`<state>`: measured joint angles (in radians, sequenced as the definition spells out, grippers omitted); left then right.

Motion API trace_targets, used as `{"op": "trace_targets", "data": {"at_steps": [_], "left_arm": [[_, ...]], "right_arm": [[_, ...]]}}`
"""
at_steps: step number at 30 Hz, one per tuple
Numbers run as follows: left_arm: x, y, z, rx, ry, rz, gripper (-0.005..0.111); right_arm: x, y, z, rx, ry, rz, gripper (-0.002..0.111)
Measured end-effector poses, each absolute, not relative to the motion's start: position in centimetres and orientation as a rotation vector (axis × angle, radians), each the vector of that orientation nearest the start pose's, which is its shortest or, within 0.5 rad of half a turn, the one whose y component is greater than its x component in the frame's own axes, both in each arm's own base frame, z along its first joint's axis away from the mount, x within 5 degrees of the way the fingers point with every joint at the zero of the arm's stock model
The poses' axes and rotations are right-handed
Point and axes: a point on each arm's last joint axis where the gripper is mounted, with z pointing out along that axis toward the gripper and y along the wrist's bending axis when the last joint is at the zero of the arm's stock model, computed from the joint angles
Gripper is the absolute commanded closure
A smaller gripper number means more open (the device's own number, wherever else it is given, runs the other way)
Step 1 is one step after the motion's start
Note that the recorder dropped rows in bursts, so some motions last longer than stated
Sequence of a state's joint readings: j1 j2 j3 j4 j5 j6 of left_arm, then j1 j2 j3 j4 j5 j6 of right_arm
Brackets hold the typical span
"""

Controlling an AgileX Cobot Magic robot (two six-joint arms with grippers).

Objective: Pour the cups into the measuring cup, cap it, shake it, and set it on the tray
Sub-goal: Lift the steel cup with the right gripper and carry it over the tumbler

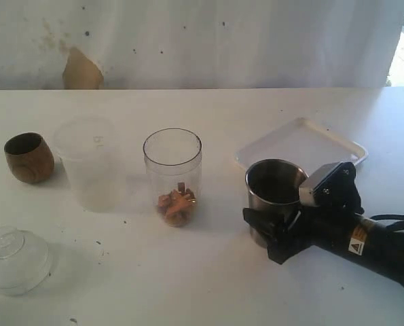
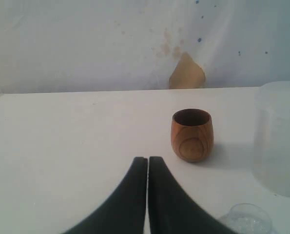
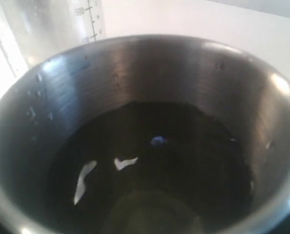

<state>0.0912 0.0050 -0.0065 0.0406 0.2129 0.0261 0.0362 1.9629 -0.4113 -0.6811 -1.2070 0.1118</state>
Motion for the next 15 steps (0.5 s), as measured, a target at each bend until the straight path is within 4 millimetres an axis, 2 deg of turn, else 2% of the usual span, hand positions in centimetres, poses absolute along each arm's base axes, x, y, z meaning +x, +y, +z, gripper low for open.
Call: {"op": "trace_targets", "data": {"at_steps": [3, 6, 12, 15], "left_arm": [[5.6, 0.6, 19.6, -0.028, 1.696, 0.125, 0.106], [5.6, 0.6, 19.6, -0.028, 1.696, 0.125, 0.106], [5.6, 0.6, 19.6, -0.028, 1.696, 0.125, 0.106], [5.6, 0.6, 19.6, -0.028, 1.696, 0.125, 0.106]], "right_arm": [[25.9, 6.3, 10.2, -0.634, 1.779, 0.485, 0.108], [26.2, 6.3, 12.2, -0.639, 1.727, 0.463, 0.108], [28.9, 6.4, 18.9, -0.556, 1.515, 0.478, 0.108], [30.6, 6.4, 20.8, -0.548, 1.460, 0.464, 0.108]]}}
